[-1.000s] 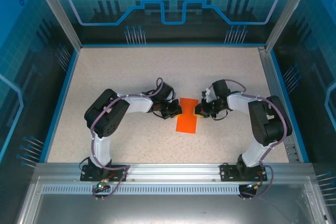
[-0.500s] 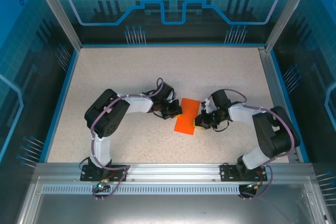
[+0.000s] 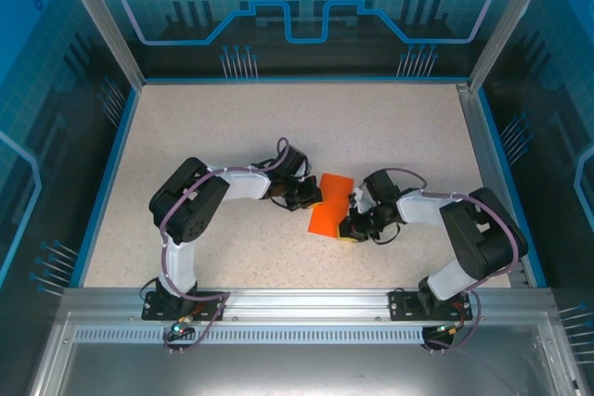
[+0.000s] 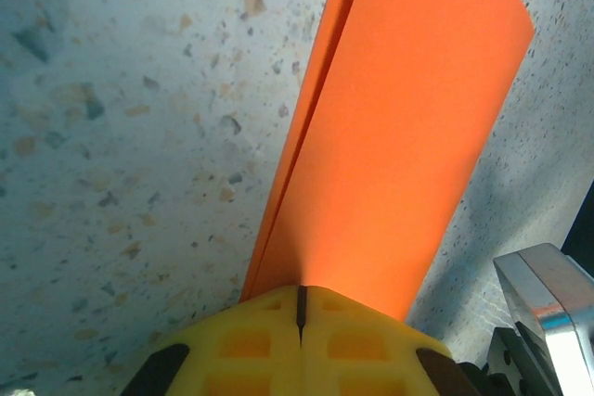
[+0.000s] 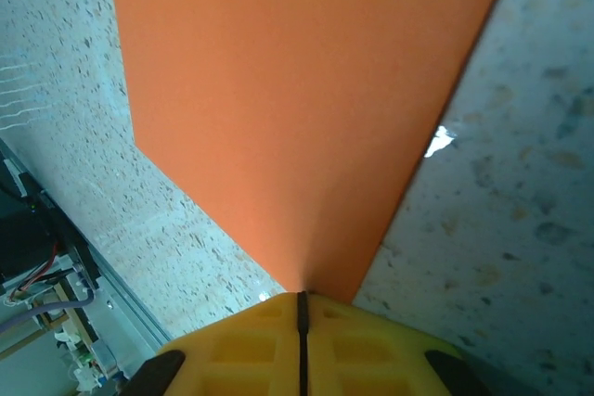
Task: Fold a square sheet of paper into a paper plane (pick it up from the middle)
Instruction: Fold the square sheet of paper in half at the center of the table, then fold the triangle a second time at the center of the table.
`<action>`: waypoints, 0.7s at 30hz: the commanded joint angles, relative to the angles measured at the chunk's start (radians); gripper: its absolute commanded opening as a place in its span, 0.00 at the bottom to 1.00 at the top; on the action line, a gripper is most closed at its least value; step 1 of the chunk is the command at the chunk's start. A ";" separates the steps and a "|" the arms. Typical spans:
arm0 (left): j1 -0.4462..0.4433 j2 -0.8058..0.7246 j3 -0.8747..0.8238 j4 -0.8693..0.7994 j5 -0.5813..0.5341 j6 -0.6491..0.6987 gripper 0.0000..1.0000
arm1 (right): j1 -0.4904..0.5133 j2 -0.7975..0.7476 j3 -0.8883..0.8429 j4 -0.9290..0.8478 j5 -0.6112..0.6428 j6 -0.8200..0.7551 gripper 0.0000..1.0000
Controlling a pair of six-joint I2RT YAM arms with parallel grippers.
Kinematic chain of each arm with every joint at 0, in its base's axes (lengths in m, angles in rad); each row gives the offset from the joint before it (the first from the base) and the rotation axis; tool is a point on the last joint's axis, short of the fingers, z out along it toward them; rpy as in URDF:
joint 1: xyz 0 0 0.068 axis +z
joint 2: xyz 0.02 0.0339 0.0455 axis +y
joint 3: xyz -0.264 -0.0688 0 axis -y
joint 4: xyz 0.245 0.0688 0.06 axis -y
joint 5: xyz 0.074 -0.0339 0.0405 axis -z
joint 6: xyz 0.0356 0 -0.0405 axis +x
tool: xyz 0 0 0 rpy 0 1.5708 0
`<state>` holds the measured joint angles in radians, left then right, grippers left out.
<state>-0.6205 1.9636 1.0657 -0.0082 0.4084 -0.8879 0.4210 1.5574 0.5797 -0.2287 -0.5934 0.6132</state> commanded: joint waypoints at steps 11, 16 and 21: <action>-0.019 -0.134 -0.047 -0.121 -0.071 0.005 0.20 | -0.181 -0.031 0.151 -0.085 0.126 -0.006 0.26; -0.011 -0.176 -0.083 -0.115 -0.101 -0.003 0.30 | -0.173 0.084 0.233 -0.057 0.114 0.002 0.32; 0.010 -0.175 -0.111 -0.067 -0.064 -0.029 0.32 | -0.172 0.156 0.252 -0.013 0.086 0.013 0.23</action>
<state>-0.6243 1.8053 0.9817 -0.0891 0.3344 -0.8928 0.2481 1.6798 0.8112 -0.2615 -0.4805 0.6140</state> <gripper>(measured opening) 0.316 0.238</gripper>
